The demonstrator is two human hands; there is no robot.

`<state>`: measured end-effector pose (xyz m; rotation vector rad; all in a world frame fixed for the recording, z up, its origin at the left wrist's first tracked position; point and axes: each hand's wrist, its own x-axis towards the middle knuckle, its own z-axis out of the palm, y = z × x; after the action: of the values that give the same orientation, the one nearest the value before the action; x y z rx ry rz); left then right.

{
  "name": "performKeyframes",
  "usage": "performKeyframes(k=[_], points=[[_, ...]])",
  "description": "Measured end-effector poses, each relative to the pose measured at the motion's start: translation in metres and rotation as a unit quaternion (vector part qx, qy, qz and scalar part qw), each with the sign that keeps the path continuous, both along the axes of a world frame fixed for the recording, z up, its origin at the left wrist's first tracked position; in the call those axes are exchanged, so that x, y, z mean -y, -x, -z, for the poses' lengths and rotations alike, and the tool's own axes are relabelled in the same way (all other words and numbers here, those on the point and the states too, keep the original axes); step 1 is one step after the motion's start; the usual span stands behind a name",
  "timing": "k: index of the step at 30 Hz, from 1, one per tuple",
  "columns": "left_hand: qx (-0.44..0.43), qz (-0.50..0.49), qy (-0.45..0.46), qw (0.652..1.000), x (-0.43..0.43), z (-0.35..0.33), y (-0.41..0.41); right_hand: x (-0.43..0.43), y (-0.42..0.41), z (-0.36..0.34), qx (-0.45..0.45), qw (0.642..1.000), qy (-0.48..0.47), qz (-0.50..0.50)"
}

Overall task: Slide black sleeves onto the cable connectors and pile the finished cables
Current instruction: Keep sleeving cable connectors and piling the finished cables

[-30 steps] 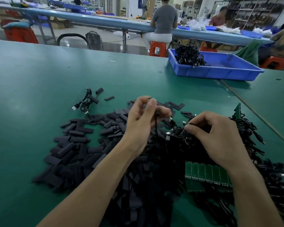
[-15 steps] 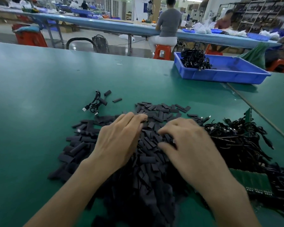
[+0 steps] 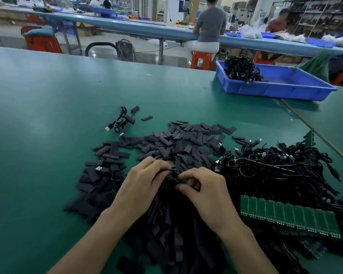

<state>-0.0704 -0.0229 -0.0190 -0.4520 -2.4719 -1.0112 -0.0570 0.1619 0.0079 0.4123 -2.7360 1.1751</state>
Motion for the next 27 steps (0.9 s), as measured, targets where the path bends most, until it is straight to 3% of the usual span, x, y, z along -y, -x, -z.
performKeyframes(k=[4, 8, 12, 21, 27], points=[[-0.023, -0.030, -0.031, 0.999, 0.000, 0.003, -0.004, 0.001, -0.005, 0.007, -0.025, 0.997, 0.073, 0.001], [-0.069, -0.082, 0.028, 0.994, -0.002, -0.001, -0.008, 0.001, -0.004, 0.013, -0.040, 0.990, 0.138, 0.009], [-0.092, -0.050, 0.059, 0.993, 0.000, -0.001, -0.011, 0.001, -0.003, 0.014, -0.022, 0.975, 0.218, -0.017], [-0.022, -0.038, 0.029, 0.999, 0.000, 0.000, -0.012, 0.005, -0.005, 0.023, 0.002, 0.988, 0.151, 0.005], [-0.019, -0.045, 0.037, 0.998, 0.001, 0.002, -0.011, 0.002, -0.003, 0.023, 0.019, 0.986, 0.162, 0.015]])
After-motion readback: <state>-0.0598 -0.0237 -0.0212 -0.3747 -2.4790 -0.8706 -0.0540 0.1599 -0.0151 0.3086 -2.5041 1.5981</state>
